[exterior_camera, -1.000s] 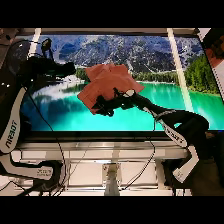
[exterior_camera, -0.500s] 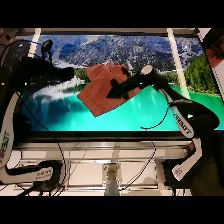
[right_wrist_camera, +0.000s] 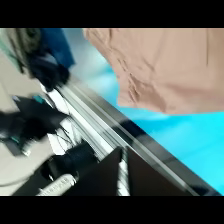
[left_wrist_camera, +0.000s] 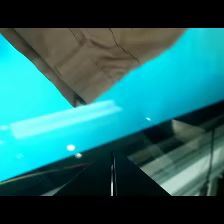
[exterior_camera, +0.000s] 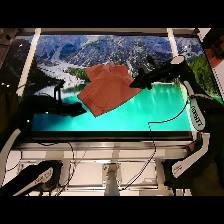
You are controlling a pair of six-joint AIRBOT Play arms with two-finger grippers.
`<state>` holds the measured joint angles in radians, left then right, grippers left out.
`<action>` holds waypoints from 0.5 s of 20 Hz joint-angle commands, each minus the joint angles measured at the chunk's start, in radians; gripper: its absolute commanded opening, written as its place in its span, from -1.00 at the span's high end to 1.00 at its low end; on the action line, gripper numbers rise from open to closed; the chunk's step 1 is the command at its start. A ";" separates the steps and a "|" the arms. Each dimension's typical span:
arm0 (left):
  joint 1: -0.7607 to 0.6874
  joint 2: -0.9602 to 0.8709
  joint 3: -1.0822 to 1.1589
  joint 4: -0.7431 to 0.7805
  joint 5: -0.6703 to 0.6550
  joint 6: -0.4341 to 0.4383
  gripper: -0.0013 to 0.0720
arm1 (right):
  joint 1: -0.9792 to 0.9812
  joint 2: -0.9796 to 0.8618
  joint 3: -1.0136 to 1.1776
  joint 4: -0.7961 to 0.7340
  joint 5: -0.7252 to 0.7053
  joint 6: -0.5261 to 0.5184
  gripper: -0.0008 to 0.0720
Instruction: Fold the clothes and pants, and hang the long-sleeved shirts on hangers.
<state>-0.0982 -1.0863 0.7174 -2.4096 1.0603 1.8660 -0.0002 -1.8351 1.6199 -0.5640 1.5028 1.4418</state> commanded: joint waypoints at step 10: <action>-0.070 -0.200 -0.073 -0.179 -0.180 -0.124 -0.16 | -0.054 0.000 0.007 0.036 -0.108 -0.020 -0.12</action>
<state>-0.1566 -1.2171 0.6441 -2.5427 0.9146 1.7794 -0.0525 -1.8351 1.6257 -0.5320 1.4063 1.4235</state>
